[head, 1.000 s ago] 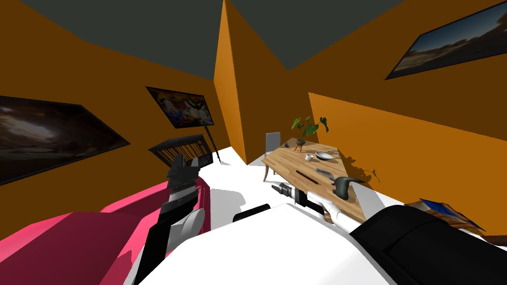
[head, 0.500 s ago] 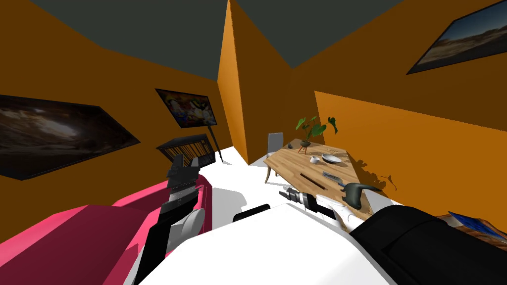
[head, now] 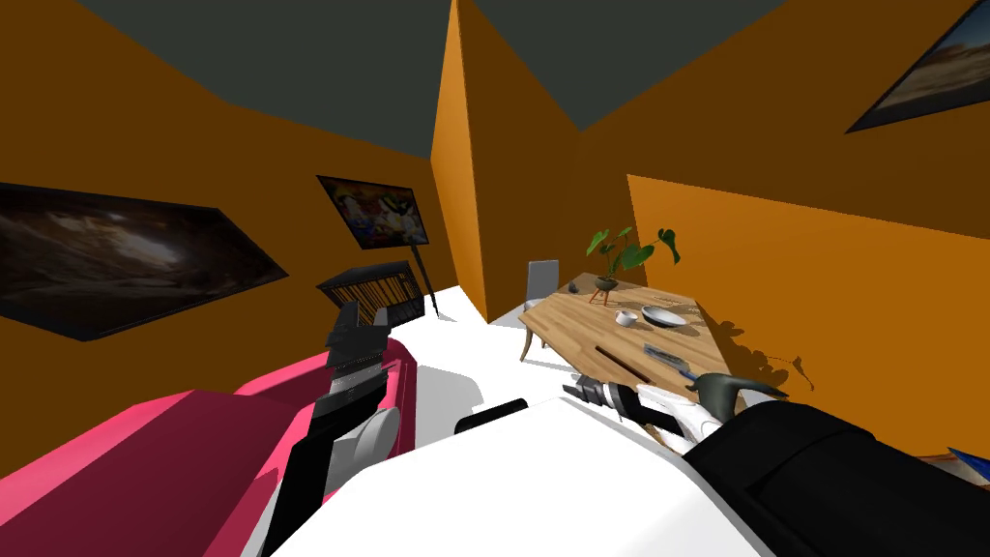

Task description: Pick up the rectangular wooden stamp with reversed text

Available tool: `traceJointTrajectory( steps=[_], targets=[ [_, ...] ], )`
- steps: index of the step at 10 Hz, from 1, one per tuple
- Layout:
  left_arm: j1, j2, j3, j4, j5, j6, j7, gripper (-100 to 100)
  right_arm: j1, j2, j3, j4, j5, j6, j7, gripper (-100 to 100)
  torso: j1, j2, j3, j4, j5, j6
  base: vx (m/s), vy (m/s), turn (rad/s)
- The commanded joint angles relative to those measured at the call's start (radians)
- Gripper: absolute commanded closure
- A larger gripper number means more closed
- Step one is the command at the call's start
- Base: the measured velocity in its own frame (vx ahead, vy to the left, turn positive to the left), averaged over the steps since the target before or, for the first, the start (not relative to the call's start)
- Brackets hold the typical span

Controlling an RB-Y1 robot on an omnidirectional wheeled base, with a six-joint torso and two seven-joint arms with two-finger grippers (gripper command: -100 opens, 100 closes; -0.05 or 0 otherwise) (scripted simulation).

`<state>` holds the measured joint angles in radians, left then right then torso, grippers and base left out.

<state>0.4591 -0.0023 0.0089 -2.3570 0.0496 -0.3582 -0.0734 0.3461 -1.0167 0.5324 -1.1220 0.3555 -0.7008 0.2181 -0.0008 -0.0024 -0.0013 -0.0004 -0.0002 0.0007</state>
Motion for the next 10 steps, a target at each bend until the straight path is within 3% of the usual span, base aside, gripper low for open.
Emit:
traceJointTrajectory(
  steps=[1, 2, 3, 4, 5, 8, 9, 10],
  targets=[
    [0.000, 0.000, 0.000, 0.000, 0.000, 0.000, 0.000, 0, 0.010, -0.050, 0.026, 0.050, 0.015, 0.018, 0.004, -100, 0.000, 0.000, 0.000, 0.000, 0.000, 0.000, 0.073, -0.002, 0.108],
    [0.000, 0.000, 0.000, 0.000, 0.000, 0.000, 0.000, 0, 0.010, -0.052, 0.026, 0.052, 0.015, 0.018, 0.004, -100, 0.000, -0.001, -0.001, 0.000, 0.000, 0.000, 0.062, -0.018, 0.059],
    [0.000, 0.000, 0.000, 0.000, 0.000, 0.000, 0.000, 0, 0.016, -0.086, 0.048, 0.107, 0.027, 0.019, 0.014, -100, 0.000, -0.001, -0.001, 0.000, 0.000, 0.000, 0.067, -0.026, 0.108],
    [0.000, 0.000, 0.000, 0.000, 0.000, 0.000, 0.000, 0, 0.016, -0.086, 0.048, 0.112, 0.027, 0.019, 0.014, -100, -0.001, -0.001, -0.001, 0.000, 0.000, 0.000, 0.066, -0.029, 0.074],
    [0.000, 0.000, 0.000, 0.000, 0.000, 0.000, 0.000, 0, 0.022, -0.116, 0.070, 0.146, 0.039, 0.021, 0.023, -100, -0.001, -0.001, -0.001, 0.000, 0.000, 0.000, 0.083, -0.032, 0.125],
    [0.000, 0.000, 0.000, 0.000, 0.000, 0.000, 0.000, 0, 0.029, -0.142, 0.092, 0.223, 0.049, 0.023, 0.031, -100, -0.003, -0.002, -0.001, 0.000, 0.000, 0.000, 0.071, -0.042, 0.066],
    [0.000, 0.000, 0.000, 0.000, 0.000, 0.000, 0.000, 0, 0.036, -0.162, 0.113, 0.273, 0.058, 0.026, 0.039, -100, -0.002, -0.001, -0.001, 0.000, 0.000, 0.000, 0.090, -0.041, 0.089],
    [0.000, 0.000, 0.000, 0.000, 0.000, 0.000, 0.000, 0, 0.036, -0.162, 0.113, 0.272, 0.058, 0.026, 0.039, -100, -0.002, -0.002, -0.001, 0.000, 0.000, 0.000, 0.072, -0.046, 0.043]
  ],
)
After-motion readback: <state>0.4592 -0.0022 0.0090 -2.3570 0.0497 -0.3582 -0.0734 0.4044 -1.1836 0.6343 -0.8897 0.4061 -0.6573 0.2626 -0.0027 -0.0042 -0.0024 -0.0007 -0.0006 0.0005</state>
